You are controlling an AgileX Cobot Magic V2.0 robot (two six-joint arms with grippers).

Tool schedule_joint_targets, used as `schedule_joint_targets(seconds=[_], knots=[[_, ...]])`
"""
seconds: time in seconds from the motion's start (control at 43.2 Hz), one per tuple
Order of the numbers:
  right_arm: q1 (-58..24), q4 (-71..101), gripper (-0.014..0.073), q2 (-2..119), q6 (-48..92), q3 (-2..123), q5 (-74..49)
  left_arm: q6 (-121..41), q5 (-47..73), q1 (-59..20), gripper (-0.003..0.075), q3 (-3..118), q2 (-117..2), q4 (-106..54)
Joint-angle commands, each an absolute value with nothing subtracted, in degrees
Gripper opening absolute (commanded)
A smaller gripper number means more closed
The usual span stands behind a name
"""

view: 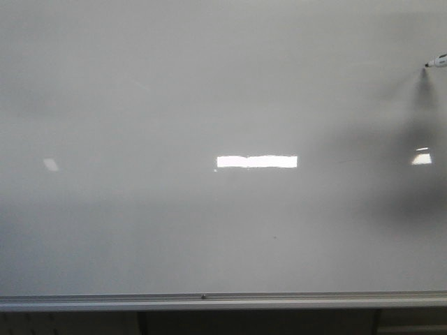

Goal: Write number 1 on whiteboard

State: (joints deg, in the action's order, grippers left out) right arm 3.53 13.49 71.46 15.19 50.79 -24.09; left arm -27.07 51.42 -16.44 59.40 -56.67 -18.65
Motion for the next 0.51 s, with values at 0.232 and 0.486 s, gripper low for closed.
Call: schedule_joint_targets(seconds=[0.232,0.486], knots=[[3.57,14.13,0.0034,73.93,15.93,52.83,-31.3,-26.45,48.01,-16.29,0.0526,60.84,-55.91,-20.05],[3.57,14.13,0.0034,74.14,15.93,52.83,-32.37,-26.45,48.05,-16.29,0.0526,60.84,-55.91,-20.05]])
